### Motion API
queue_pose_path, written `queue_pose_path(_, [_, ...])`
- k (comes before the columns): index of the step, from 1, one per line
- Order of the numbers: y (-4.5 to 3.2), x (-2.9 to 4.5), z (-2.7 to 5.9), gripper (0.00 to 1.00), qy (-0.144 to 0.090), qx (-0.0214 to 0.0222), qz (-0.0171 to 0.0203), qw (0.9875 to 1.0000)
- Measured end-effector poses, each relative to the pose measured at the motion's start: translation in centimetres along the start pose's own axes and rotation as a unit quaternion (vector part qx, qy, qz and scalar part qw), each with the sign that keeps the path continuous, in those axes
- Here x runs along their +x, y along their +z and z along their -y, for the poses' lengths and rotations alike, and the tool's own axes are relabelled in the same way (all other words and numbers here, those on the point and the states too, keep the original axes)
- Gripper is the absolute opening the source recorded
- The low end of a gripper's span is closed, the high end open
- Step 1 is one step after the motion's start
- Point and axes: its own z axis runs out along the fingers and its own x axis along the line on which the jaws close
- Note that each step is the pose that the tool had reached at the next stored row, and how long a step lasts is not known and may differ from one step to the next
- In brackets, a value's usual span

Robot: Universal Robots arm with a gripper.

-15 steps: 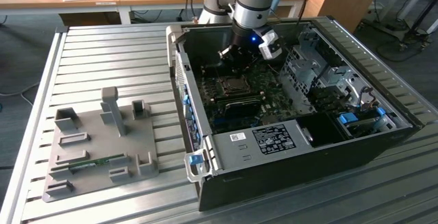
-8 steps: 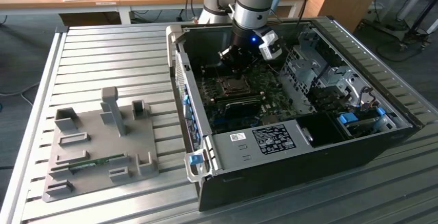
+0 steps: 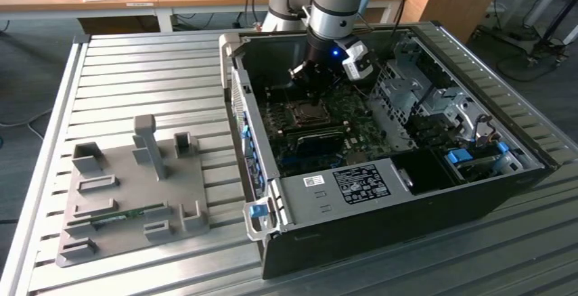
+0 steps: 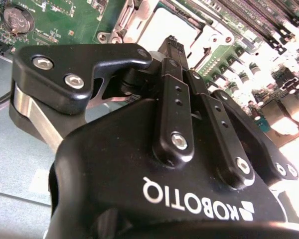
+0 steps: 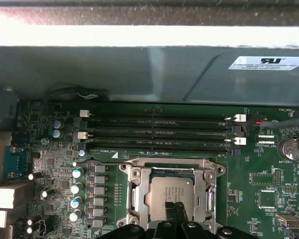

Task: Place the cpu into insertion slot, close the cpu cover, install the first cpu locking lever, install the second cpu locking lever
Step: 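Install the first cpu locking lever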

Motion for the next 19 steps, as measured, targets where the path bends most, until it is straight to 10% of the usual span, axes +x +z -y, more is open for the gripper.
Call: queue_pose_path(19, [-0.32, 0.08, -0.02, 0.11, 0.0, 0.0, 0.0002, 1.0])
